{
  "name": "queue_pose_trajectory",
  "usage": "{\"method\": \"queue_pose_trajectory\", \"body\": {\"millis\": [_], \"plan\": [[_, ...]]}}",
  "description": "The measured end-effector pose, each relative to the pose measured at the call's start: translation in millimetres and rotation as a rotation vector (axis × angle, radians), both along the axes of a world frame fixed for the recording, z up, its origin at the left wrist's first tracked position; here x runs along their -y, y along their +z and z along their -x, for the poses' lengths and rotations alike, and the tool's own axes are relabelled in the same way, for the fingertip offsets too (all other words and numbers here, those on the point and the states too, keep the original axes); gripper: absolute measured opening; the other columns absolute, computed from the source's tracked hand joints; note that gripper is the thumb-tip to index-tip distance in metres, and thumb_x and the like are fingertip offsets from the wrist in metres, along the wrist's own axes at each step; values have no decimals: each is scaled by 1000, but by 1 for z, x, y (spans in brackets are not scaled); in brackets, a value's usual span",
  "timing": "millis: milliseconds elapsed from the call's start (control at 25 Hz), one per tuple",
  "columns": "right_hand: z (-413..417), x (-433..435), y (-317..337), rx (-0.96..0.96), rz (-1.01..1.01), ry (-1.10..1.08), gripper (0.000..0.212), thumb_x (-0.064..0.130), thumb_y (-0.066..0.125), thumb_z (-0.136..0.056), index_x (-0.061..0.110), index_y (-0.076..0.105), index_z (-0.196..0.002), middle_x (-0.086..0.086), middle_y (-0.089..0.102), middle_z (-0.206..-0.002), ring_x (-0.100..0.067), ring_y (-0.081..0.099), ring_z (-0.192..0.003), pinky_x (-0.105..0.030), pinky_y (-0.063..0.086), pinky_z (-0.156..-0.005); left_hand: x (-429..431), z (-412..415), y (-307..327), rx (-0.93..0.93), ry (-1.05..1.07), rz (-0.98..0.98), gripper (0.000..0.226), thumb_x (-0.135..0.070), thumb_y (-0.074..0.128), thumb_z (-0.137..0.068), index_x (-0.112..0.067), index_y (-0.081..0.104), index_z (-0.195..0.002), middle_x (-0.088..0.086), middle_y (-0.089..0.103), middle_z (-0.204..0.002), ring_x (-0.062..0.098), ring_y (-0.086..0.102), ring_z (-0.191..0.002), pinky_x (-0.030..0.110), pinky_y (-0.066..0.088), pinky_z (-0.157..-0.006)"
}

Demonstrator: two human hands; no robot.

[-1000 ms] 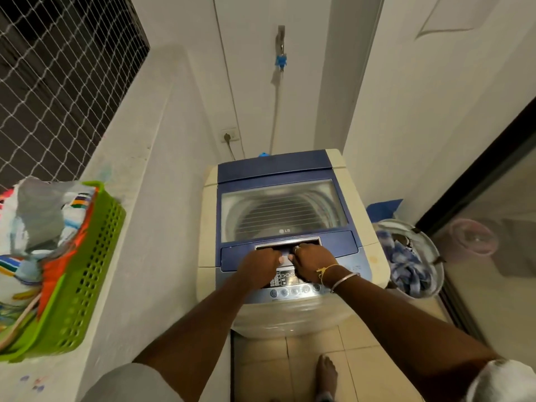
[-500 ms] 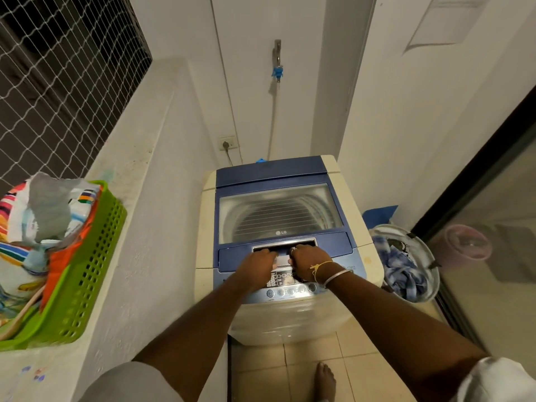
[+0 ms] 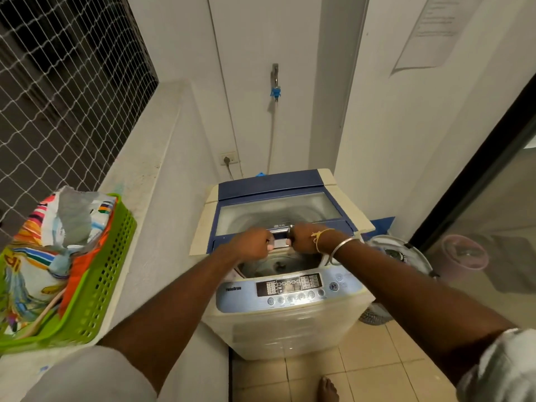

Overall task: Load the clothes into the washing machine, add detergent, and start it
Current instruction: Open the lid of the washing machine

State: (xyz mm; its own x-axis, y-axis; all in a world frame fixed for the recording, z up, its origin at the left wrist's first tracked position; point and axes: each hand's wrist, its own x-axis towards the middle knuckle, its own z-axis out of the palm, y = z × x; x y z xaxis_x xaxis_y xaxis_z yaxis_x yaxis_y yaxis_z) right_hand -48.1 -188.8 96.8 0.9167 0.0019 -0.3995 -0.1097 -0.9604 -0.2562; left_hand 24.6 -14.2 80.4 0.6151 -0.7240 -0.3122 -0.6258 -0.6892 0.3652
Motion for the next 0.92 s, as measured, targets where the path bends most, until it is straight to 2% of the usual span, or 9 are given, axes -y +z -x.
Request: {"method": "queue_pose_trajectory", "body": {"millis": [120,280,440,600,760,920], "plan": [[-33,11,44,14,-9,7,33,38,48,-99,14,64,-114,-5,64,-100,-20,56,-88,-32,43,-80,10,-26,50,22,3,19,15,-21,55,-94,-17,69,-99,4,67,-98,20,60,-89,36,49,-83],[-73,27,89,120,-15,-23,34,38,47,-99,13,61,-118,-6,62,-104,-21,55,-91,-33,43,-82,20,-70,104,93,-15,27,23,-24,53,-95,-11,71,-103,10,70,-103,28,62,-95,45,50,-87],[-108,41,117,249,19,-19,36,38,48,-99,13,61,-120,-8,64,-105,-22,56,-88,-32,44,-78,34,-104,131,174,47,89,14,-18,55,-94,-19,68,-99,6,69,-102,23,62,-92,38,49,-83],[-135,52,116,391,42,-17,26,33,51,-97,15,64,-111,-7,67,-101,-22,59,-85,-33,50,-76,48,-125,132,333,113,108,22,-5,57,-88,-21,65,-101,0,64,-99,19,60,-89,37,53,-81],[-163,64,96,544,120,20,19,30,58,-94,14,65,-104,-8,68,-100,-24,61,-84,-33,49,-75,58,-152,109,516,98,135,23,-4,63,-82,-23,58,-94,-1,61,-97,18,59,-83,35,53,-73],[-187,73,71,642,267,79,27,25,65,-89,14,64,-113,-9,67,-108,-30,63,-97,-35,49,-79,72,-170,81,626,152,104,27,-7,68,-82,-21,60,-103,3,62,-103,23,60,-89,37,53,-78]]}}
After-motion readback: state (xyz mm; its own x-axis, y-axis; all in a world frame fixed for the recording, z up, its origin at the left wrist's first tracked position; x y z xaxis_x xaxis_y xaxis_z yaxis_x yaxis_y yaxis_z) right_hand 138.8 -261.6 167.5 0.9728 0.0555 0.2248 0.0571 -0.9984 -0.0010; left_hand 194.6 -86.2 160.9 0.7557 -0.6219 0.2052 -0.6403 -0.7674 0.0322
